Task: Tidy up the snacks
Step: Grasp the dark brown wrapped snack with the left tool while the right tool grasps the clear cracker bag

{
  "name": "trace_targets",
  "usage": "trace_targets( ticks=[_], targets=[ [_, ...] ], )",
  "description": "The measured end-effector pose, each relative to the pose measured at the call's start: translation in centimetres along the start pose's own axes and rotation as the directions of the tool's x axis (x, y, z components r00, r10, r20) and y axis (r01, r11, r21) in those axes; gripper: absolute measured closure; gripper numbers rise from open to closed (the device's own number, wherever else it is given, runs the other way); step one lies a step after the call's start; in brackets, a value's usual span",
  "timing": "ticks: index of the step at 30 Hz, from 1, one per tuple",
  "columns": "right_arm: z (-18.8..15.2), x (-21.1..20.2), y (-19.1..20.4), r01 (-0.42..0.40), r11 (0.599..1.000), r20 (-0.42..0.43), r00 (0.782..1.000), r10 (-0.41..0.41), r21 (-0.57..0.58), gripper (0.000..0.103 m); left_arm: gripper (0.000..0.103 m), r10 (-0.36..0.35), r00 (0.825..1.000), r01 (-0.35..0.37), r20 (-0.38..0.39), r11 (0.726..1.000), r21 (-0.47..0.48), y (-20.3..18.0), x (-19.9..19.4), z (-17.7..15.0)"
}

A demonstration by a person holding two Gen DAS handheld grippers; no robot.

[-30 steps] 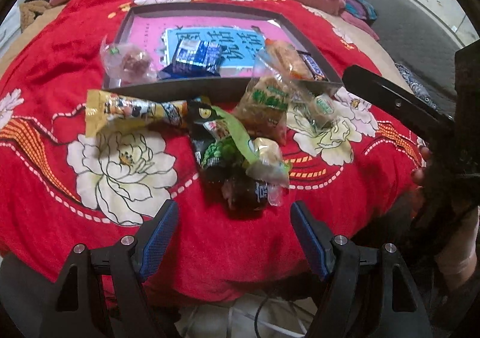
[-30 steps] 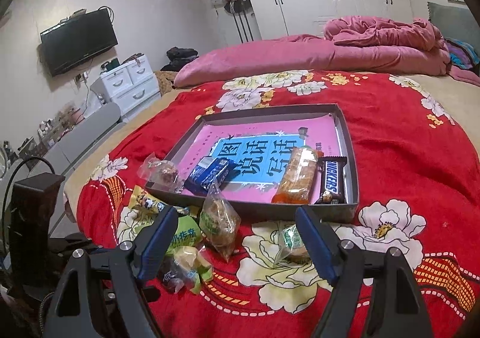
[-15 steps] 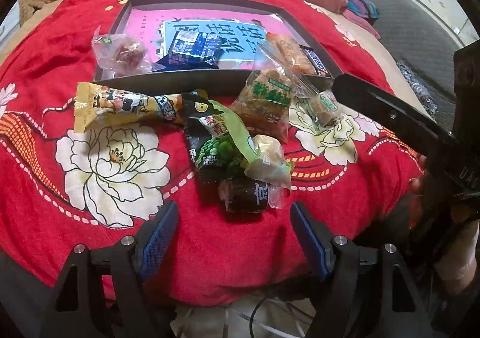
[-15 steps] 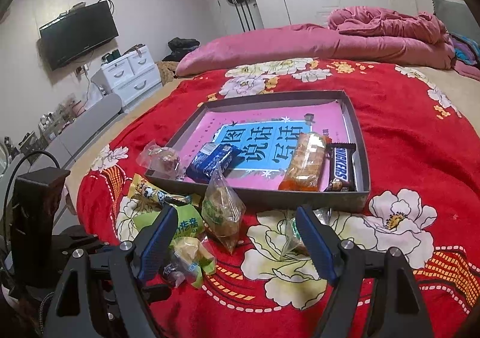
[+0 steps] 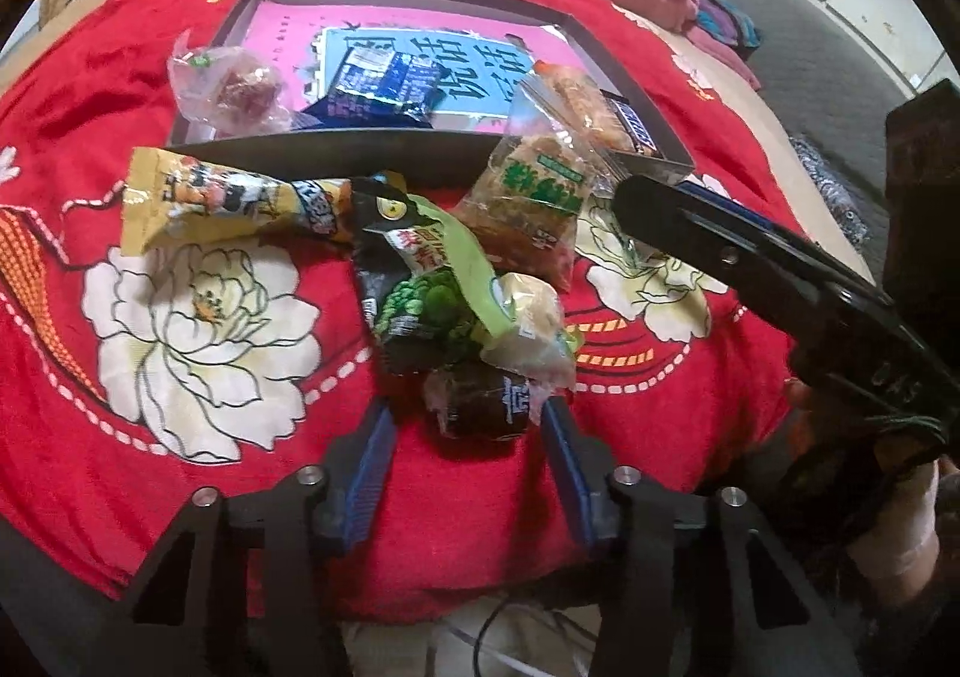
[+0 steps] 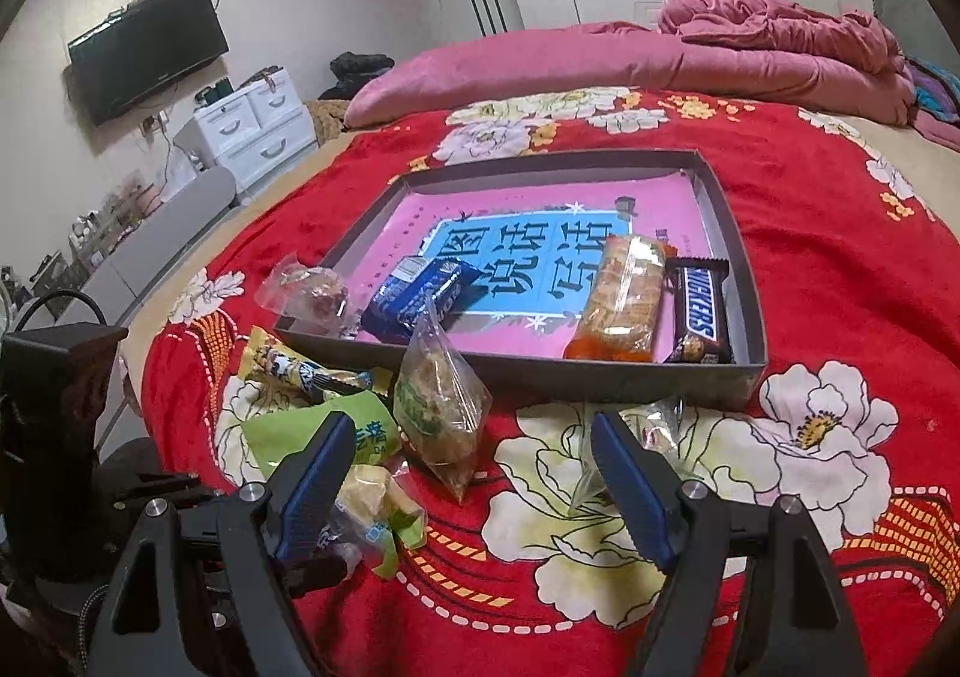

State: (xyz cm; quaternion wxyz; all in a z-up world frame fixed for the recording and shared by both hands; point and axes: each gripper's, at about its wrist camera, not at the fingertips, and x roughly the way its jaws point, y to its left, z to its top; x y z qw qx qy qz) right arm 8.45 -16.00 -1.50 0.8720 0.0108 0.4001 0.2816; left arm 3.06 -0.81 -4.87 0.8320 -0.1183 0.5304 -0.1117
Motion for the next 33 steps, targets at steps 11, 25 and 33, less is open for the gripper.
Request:
trace_targets(
  ticks=[11, 25, 33],
  targets=[
    [-0.1, 3.0, 0.3, -0.007, 1.0, -0.068, 0.998, 0.007, -0.009, 0.023, 0.056, -0.027, 1.0, 0.027, -0.003, 0.999, -0.017, 0.2, 0.7, 0.3],
    [0.2, 6.0, 1.4, -0.047, 0.996, -0.113, 0.993, 0.039, -0.076, 0.049, 0.056, -0.044, 0.999, 0.044, -0.009, 0.999, -0.031, 0.7, 1.0, 0.3],
    [0.3, 6.1, 1.4, -0.074, 0.994, -0.114, 0.991, 0.064, -0.079, 0.061, 0.056, -0.049, 0.999, 0.048, -0.011, 0.998, -0.034, 0.7, 1.4, 0.7]
  ],
)
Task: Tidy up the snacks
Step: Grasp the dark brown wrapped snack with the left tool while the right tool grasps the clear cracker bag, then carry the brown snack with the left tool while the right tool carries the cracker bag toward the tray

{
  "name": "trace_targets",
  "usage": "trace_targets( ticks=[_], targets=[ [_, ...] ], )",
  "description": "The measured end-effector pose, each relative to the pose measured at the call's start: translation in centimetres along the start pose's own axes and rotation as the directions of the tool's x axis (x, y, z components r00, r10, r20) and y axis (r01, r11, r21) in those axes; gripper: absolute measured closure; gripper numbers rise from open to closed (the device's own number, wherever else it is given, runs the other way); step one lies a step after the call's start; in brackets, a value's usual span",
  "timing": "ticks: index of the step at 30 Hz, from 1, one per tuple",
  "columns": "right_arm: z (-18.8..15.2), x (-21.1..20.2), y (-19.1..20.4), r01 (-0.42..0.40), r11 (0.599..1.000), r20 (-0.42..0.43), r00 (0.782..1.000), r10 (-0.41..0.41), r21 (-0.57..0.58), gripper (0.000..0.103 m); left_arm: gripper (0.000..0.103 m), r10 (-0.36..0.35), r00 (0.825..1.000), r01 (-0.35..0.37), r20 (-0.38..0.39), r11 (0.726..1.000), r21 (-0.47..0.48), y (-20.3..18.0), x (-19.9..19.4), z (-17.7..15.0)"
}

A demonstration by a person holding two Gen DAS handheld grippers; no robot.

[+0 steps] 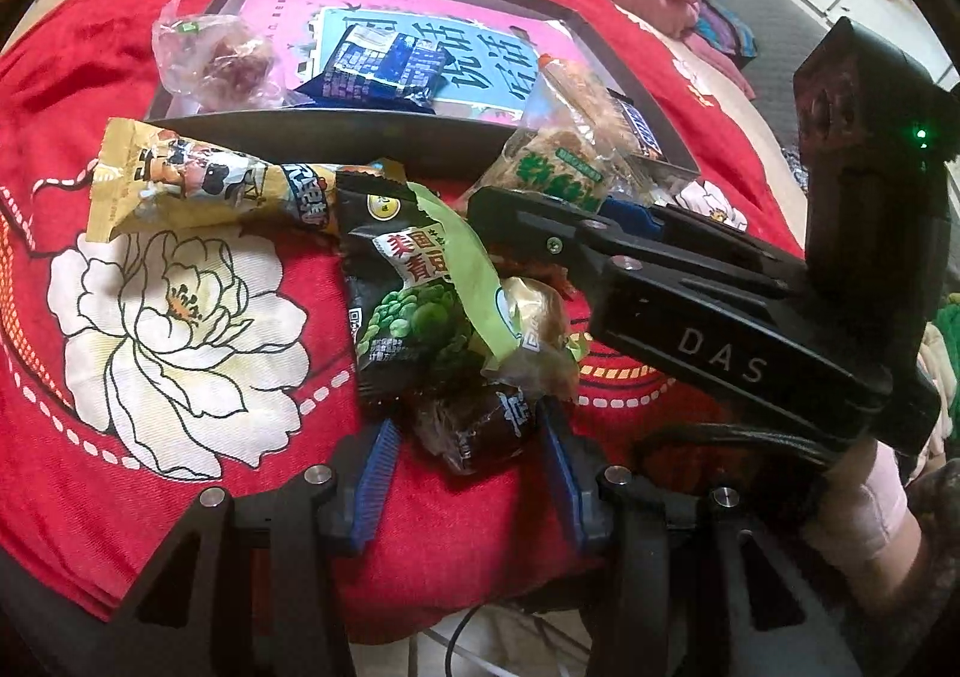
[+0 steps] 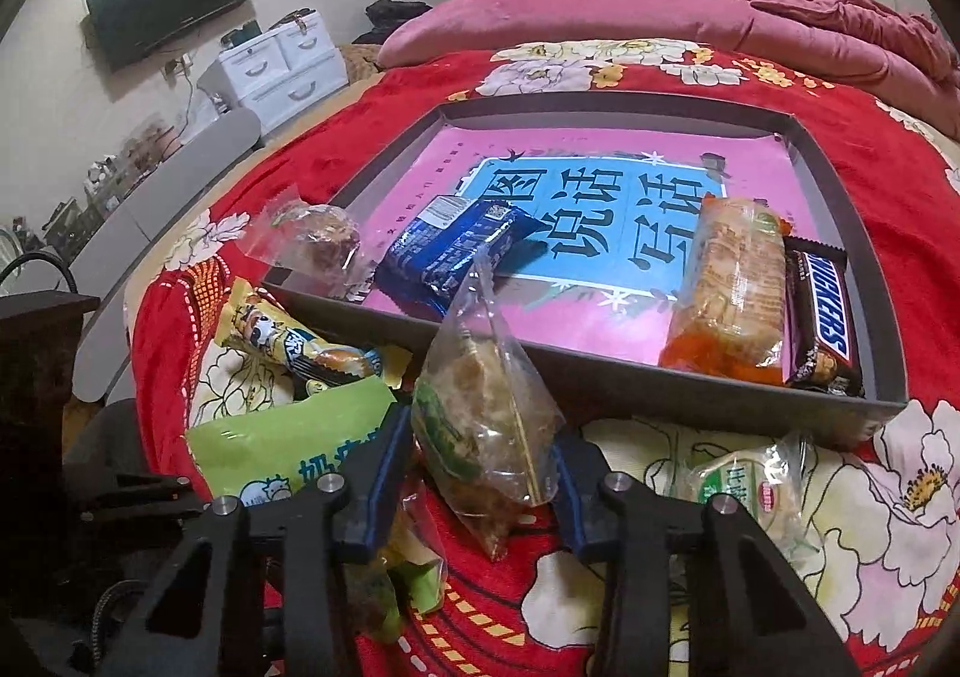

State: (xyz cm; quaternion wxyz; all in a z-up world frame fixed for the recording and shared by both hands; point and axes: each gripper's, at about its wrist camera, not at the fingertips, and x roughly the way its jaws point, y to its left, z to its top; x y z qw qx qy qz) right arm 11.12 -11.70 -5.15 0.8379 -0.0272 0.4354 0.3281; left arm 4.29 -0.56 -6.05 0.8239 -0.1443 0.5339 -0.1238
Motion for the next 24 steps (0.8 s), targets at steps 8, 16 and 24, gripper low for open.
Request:
trace_targets(
  ticks=[8, 16, 24],
  targets=[
    [-0.1, -1.7, -0.7, -0.013, 0.999, 0.038, 0.999, 0.012, 0.032, 0.064, 0.064, -0.016, 1.0, 0.016, -0.002, 1.0, -0.011, 0.3, -0.1, 0.1],
    [0.0, -3.4, -1.9, -0.018, 0.997, 0.075, 0.997, 0.012, 0.079, 0.064, 0.065, -0.006, 1.0, 0.006, -0.013, 1.0, -0.005, 0.4, -0.7, -0.5],
    [0.1, -4.4, -2.5, -0.022, 0.994, 0.107, 0.994, 0.01, 0.108, 0.064, 0.065, 0.023, 1.0, -0.023, -0.002, 1.0, -0.02, 0.7, -2.0, -0.7]
  ],
)
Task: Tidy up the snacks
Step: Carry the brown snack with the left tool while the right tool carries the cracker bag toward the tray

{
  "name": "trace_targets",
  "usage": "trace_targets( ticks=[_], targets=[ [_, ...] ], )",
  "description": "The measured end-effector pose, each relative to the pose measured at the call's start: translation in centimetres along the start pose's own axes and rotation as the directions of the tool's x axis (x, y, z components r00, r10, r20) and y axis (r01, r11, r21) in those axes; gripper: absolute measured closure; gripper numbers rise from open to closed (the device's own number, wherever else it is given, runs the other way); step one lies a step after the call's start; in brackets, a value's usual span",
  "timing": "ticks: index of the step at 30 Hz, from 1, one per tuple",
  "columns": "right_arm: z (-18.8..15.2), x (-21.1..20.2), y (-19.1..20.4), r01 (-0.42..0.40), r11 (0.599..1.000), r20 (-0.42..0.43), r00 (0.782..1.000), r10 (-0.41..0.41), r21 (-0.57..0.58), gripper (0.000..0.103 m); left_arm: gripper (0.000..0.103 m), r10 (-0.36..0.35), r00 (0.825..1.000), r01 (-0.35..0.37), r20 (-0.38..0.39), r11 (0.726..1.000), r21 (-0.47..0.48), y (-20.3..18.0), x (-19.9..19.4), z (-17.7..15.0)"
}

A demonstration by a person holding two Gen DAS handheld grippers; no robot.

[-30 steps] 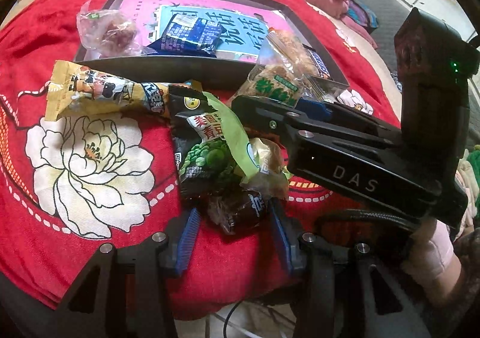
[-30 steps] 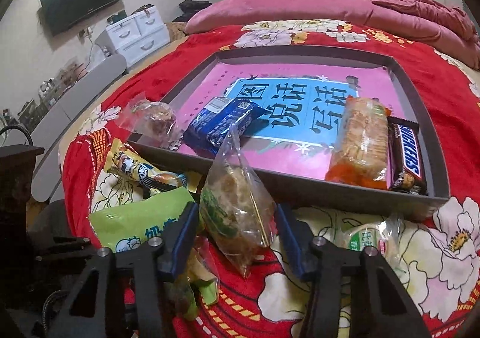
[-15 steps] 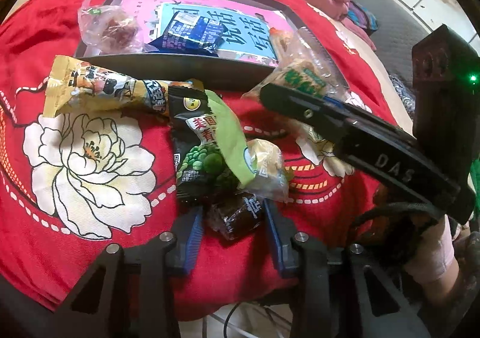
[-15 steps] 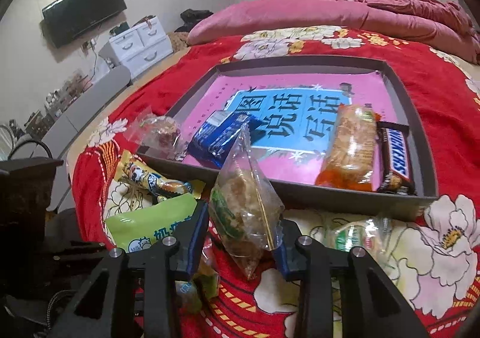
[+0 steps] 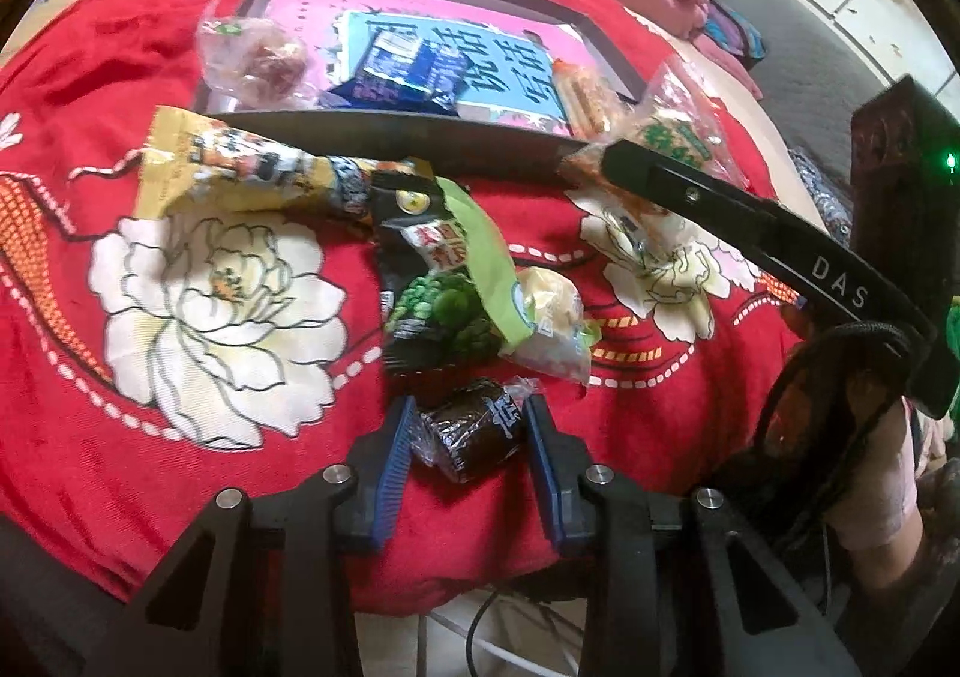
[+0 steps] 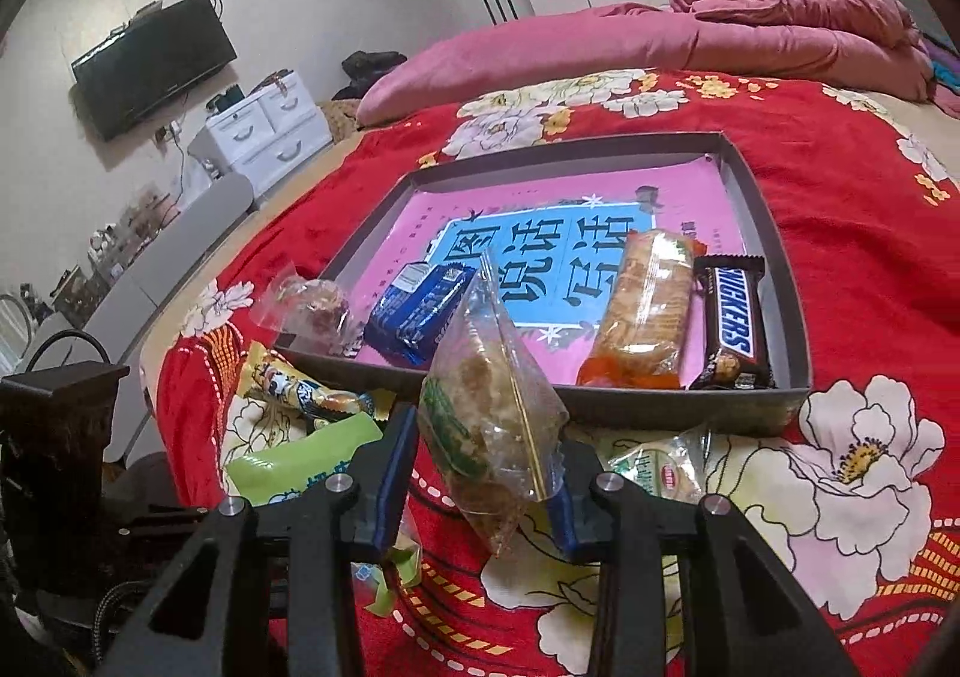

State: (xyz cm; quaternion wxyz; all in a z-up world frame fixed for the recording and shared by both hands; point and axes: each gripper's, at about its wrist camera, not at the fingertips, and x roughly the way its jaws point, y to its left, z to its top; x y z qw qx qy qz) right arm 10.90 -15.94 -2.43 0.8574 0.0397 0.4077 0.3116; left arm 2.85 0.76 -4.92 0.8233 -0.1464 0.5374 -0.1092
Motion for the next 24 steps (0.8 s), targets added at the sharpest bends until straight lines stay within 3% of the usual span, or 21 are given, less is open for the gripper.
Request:
trace_targets(
  ticks=[12, 24],
  targets=[
    [0.6, -1.9, -0.7, -0.013, 0.999, 0.058, 0.998, 0.01, 0.041, 0.064, 0.065, 0.03, 0.995, -0.028, 0.094, 0.999, -0.015, 0.9, -4.4, 0.5],
    [1.1, -2.5, -1.5, -0.002, 0.998, 0.083, 0.997, -0.003, 0.055, 0.067, 0.065, 0.043, 0.986, -0.032, 0.16, 0.997, -0.071, 2.1, -6.2, 2.0]
  ],
)
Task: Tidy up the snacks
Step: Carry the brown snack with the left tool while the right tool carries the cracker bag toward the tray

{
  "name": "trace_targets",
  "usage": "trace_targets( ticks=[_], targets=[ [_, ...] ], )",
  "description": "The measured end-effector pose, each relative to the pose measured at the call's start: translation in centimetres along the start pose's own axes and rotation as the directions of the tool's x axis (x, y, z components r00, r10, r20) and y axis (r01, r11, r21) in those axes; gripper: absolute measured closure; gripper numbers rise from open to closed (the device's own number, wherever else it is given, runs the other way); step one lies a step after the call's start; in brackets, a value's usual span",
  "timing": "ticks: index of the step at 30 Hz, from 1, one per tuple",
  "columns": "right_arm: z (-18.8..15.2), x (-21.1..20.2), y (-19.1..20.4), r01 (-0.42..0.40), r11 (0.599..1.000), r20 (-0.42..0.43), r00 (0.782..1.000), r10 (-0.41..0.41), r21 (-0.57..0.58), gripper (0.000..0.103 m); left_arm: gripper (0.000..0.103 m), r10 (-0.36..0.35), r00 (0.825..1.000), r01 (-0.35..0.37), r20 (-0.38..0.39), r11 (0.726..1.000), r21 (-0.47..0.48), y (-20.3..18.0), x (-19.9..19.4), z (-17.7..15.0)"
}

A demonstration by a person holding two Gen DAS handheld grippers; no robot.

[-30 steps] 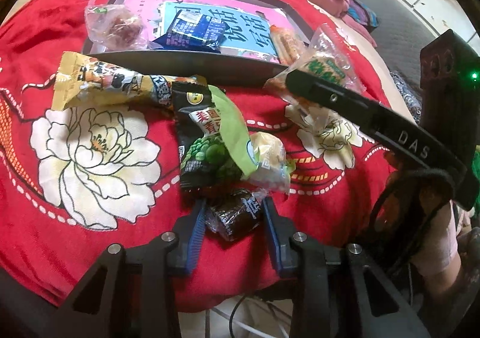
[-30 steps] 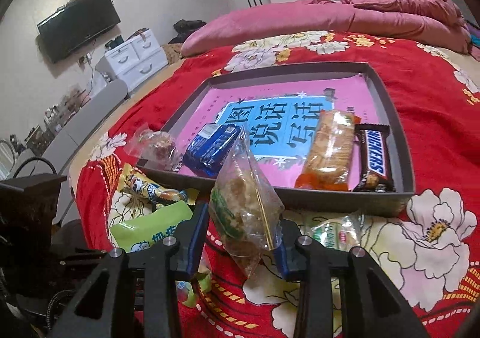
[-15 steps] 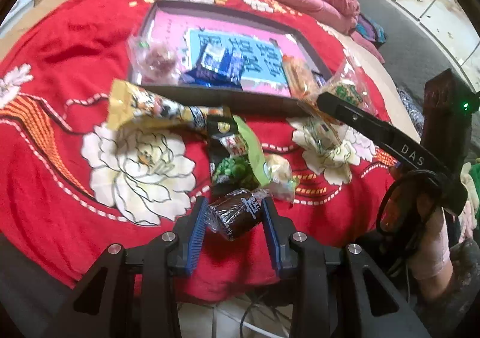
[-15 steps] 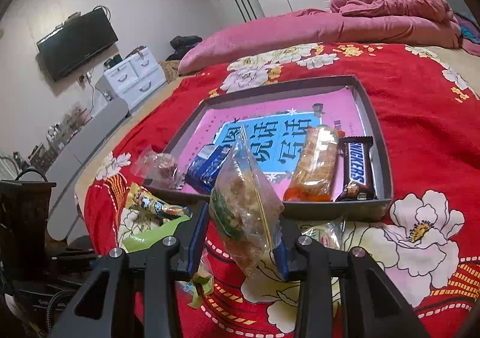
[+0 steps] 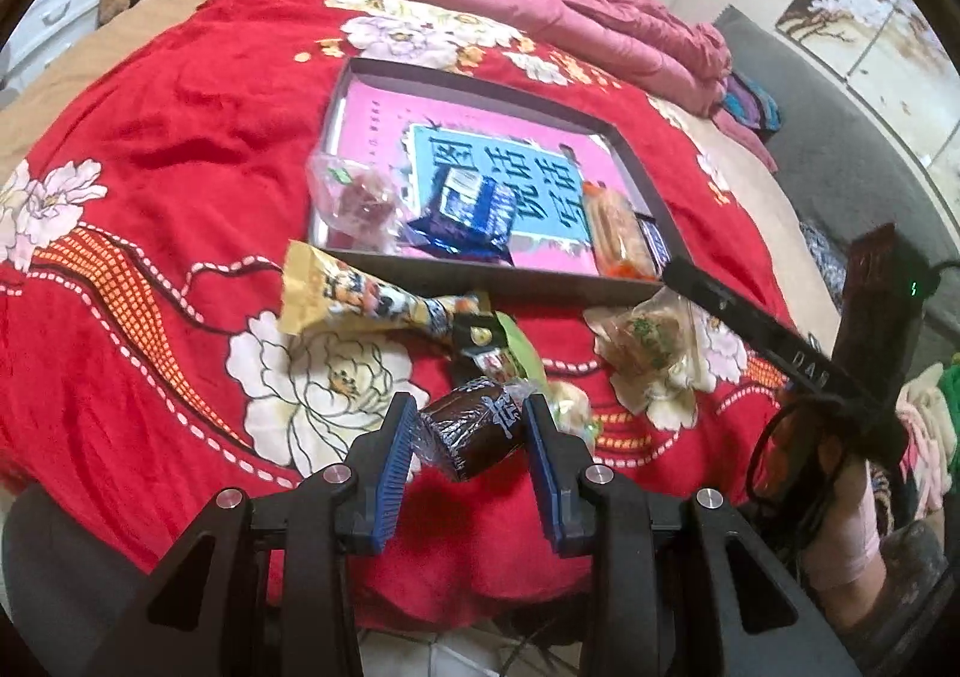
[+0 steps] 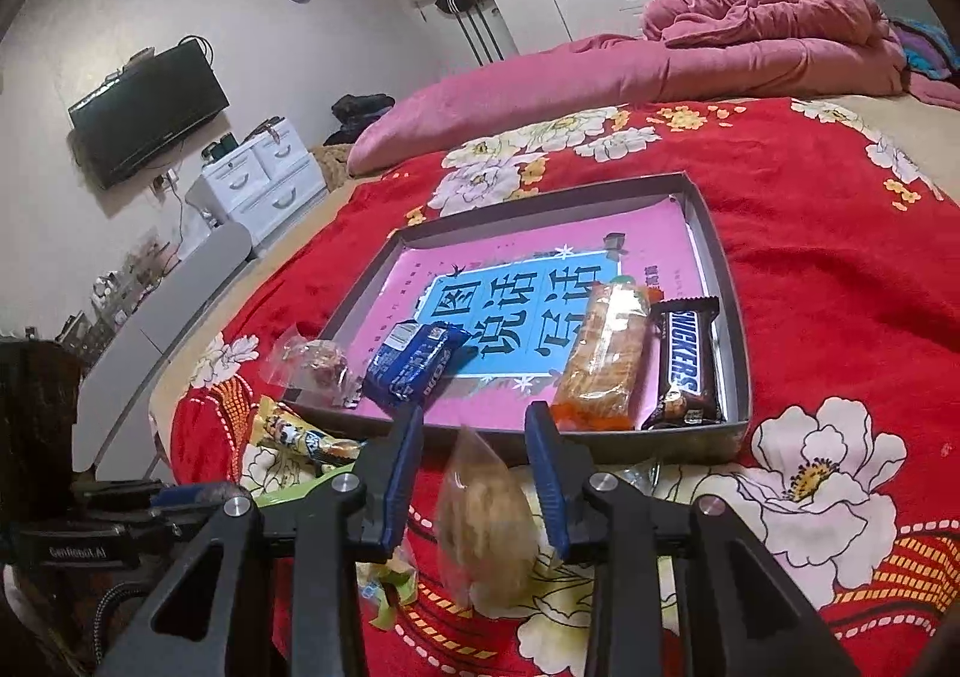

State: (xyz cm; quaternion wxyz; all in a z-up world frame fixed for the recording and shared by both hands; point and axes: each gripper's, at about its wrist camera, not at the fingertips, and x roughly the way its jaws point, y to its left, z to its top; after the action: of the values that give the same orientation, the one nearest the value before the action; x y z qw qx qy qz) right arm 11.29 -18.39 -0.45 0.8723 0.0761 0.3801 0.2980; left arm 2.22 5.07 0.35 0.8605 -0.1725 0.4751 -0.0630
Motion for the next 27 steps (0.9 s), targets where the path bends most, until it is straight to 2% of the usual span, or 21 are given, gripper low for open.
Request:
trace_targets(
  ticks=[8, 18, 27],
  targets=[
    [-0.4, 0.6, -0.8, 0.024, 0.999, -0.034, 0.999, -0.024, 0.021, 0.07, 0.066, 0.006, 1.0, -0.006, 0.029, 1.0, -0.022, 0.7, -0.7, 0.7],
    [-1.7, 2.4, -1.6, 0.042, 0.998, -0.127, 0.991, -0.036, 0.043, 0.069, 0.065, -0.008, 0.999, 0.009, 0.039, 0.999, -0.036, 1.0, -0.8, 1.0],
    [-2.2, 3.4, 0.0, 0.038, 0.998, -0.156, 0.987, -0.044, -0.041, 0.068, 0.065, -0.014, 0.999, 0.016, 0.042, 0.999, -0.044, 1.1, -0.9, 1.1]
  ],
)
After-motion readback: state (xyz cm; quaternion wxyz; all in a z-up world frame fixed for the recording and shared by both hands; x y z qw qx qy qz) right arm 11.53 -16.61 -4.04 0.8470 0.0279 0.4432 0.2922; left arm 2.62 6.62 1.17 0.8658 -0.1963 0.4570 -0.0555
